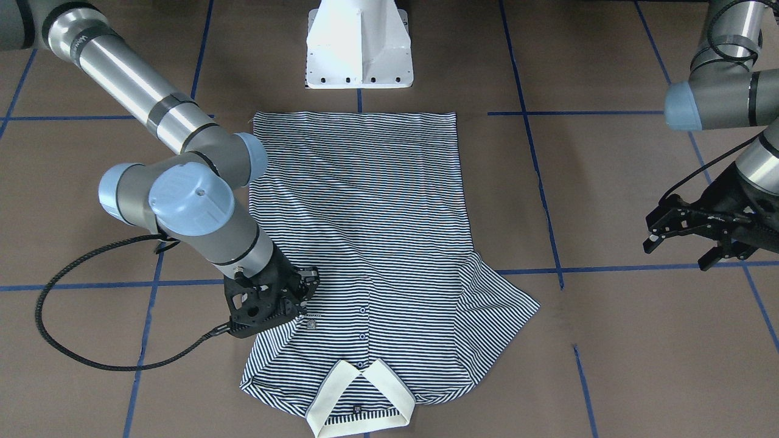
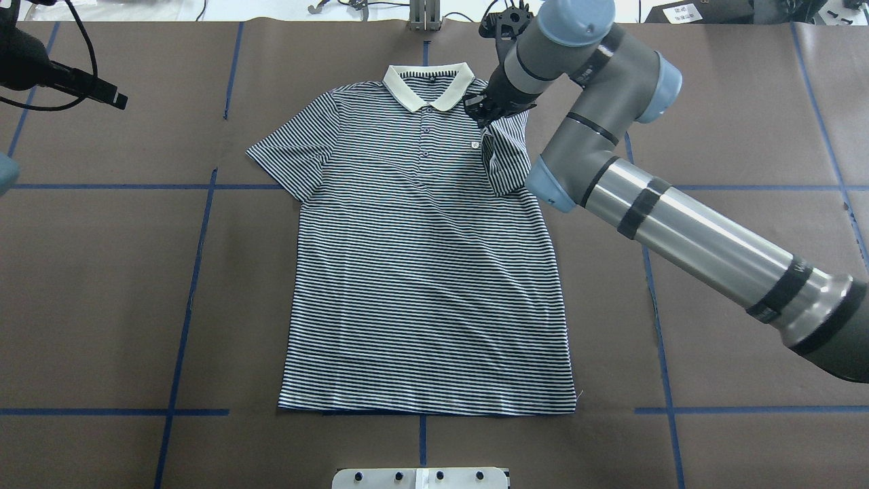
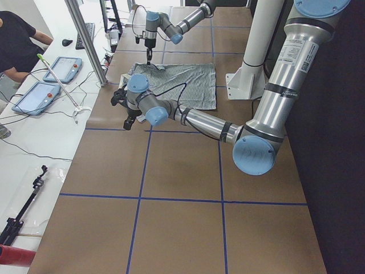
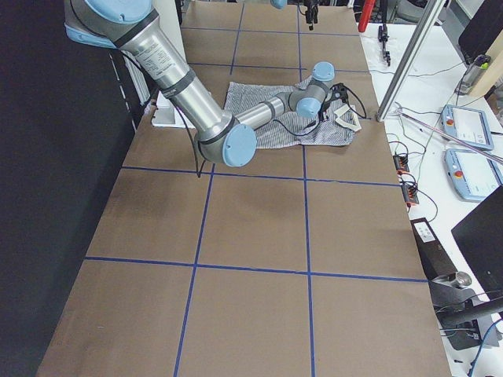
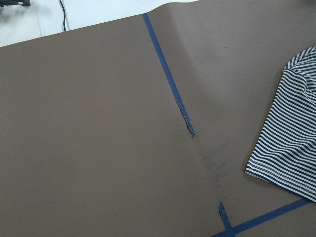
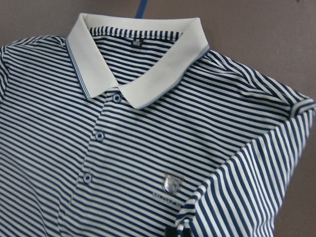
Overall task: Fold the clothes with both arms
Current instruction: 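Fold the grasped sleeve inward onto the shirt body with the right gripper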
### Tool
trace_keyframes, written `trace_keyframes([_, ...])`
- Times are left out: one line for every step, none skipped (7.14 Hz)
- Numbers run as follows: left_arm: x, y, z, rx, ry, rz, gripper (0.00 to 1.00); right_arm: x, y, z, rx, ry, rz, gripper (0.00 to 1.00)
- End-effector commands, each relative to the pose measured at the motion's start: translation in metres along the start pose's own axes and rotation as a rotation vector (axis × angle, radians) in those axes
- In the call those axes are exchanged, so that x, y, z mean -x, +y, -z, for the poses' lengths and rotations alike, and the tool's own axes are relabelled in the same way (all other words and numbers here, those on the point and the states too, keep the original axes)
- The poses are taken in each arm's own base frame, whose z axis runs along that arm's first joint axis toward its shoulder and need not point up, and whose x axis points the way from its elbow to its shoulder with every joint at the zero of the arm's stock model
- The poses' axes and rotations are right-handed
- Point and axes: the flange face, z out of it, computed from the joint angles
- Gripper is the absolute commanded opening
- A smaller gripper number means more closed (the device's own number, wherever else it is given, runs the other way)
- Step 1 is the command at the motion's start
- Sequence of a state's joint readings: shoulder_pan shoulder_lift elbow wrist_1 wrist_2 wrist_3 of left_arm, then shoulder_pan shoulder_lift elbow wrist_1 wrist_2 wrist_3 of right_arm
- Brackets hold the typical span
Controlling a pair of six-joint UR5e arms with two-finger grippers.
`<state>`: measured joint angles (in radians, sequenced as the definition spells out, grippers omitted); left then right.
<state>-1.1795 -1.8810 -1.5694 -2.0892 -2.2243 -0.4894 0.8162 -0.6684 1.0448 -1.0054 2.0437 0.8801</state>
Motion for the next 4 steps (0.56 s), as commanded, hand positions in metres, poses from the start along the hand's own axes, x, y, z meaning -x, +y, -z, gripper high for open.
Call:
trace_keyframes([-0.0035,-0.0033,0.0006,-0.003,0.003,-0.001,1.00,0.0080,-0.0164,-0.0246,-0.004,0.067,-0.020,0.00])
trace_keyframes([-0.0052,-0.0051,0.0017,-0.007,0.003,-0.004,1.00,0.0058,-0.0199,-0.0243,-0.035,0.094,-0.019,0.00])
trace_keyframes([-0.0041,-0.0048,0.0006,-0.005,0.002,-0.004,1.00,0.0021,-0.0192,-0.0265,-0.036,0.102,-0.021,0.43])
trace_keyframes([-0.0048,-0.0055,0.0009,-0.006,0.003,-0.003,1.00,0.0045,-0.0167,-0.0294,-0.041,0.104,-0.018,0.99])
